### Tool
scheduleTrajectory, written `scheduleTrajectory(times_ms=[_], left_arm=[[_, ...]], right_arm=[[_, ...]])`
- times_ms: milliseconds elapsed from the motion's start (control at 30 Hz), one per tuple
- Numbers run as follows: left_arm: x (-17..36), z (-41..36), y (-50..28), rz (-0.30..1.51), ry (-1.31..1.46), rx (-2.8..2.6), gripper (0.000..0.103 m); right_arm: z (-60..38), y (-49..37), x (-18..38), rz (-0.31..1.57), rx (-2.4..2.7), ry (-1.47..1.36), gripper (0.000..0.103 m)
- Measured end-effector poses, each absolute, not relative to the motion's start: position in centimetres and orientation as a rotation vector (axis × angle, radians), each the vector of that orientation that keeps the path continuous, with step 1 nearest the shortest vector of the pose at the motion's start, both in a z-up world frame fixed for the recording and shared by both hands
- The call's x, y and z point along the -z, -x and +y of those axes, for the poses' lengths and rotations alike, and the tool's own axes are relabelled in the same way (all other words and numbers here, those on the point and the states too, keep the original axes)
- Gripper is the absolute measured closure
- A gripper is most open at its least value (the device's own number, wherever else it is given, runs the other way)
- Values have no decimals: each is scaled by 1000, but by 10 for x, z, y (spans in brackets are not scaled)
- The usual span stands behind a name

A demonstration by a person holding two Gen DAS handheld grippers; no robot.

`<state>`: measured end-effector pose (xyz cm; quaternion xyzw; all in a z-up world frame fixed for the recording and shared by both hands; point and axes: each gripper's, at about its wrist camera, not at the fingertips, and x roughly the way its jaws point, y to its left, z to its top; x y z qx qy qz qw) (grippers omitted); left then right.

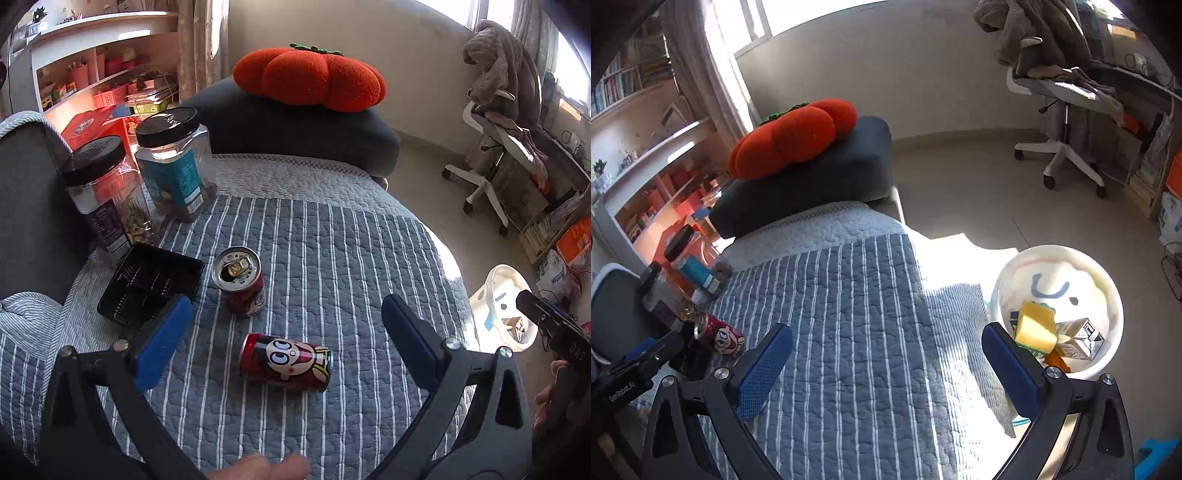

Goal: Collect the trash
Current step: 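Grasp the black plastic tray with the left tool while the right tool reaches the red can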

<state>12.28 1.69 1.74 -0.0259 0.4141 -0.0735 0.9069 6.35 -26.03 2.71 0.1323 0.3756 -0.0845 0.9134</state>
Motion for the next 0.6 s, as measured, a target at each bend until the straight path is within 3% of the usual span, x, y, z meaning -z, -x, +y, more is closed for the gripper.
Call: scheduleTrajectory(times_ms=[433, 600], left_arm=[[52, 179, -164, 1020, 355, -346, 1], [76, 196, -172, 1077, 506, -383, 1]], right_arm=[[-183, -101, 10, 862, -44, -177, 0], [-144, -110, 29, 888, -157, -49, 0]])
